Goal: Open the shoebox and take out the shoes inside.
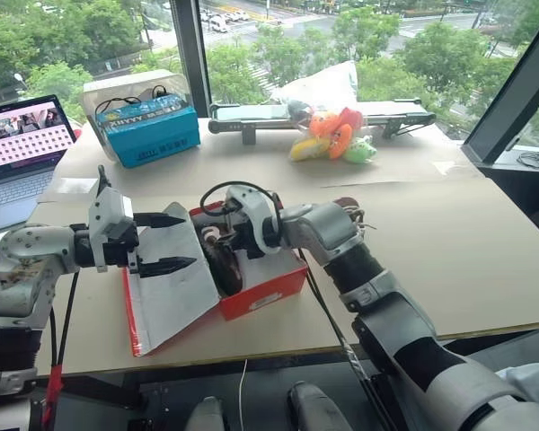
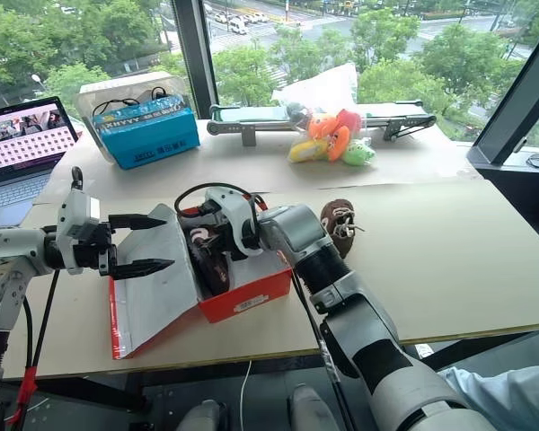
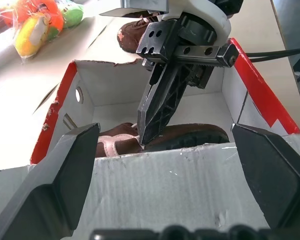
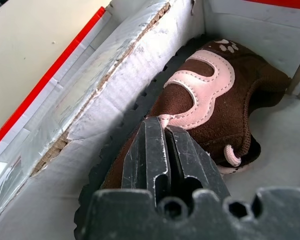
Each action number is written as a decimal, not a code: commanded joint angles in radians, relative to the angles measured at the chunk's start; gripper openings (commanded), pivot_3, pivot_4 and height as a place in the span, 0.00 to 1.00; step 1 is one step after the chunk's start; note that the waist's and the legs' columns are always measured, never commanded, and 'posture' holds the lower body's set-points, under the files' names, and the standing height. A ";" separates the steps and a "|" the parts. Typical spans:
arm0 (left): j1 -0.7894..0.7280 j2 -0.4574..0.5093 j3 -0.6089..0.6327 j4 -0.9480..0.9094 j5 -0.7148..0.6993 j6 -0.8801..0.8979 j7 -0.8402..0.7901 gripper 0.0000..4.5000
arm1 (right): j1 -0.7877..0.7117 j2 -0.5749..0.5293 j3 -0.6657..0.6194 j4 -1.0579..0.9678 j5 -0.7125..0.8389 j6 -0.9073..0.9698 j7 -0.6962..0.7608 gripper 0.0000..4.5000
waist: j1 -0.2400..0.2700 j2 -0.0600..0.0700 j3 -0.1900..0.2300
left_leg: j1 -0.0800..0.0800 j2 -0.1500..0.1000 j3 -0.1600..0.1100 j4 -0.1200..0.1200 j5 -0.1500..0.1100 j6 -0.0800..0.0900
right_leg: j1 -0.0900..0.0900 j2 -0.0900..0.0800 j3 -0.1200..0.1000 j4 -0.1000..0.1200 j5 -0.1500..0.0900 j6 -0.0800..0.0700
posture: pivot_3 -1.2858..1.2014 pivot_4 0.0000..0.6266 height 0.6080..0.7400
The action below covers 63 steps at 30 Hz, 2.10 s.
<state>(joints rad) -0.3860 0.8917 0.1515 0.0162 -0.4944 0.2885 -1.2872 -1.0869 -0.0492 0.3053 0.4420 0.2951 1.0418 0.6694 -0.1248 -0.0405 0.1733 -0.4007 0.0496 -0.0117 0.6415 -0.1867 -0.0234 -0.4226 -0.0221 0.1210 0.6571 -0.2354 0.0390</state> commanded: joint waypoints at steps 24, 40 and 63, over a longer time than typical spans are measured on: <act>-0.055 -0.004 -0.006 0.024 0.011 -0.020 -0.011 1.00 | -0.049 -0.042 -0.230 -0.405 0.115 0.414 -0.148 0.01 | 0.006 0.000 0.001 | -0.036 0.000 -0.001 0.000 0.000 0.000 | -0.035 0.000 -0.001 0.002 0.005 -0.007 | 0.52 0.24 1.00; -0.059 -0.018 -0.006 0.030 0.021 -0.024 -0.016 1.00 | -0.265 -0.119 -0.499 -0.396 0.132 0.474 -0.252 0.01 | 0.006 0.000 0.002 | -0.036 -0.001 -0.001 0.000 0.000 0.000 | -0.035 0.000 -0.001 0.004 0.005 -0.007 | 0.52 0.24 1.00; -0.042 -0.028 -0.003 0.011 0.017 -0.018 -0.011 1.00 | 0.075 -0.746 -0.145 -0.224 -0.165 0.083 -0.214 0.01 | 0.024 0.001 0.003 | -0.035 -0.001 0.003 0.000 0.000 0.000 | -0.034 -0.001 0.002 0.001 0.005 -0.007 | 0.52 0.24 1.00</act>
<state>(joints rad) -0.4269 0.8560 0.1321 0.0537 -0.4718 0.2836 -1.2992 -1.0158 -0.7863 0.1446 0.2328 0.1596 1.1775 0.4485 -0.1010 -0.0396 0.1760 -0.4354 0.0484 -0.0090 0.6421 -0.1863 -0.0233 -0.4566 -0.0230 0.1233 0.6578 -0.2307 0.0326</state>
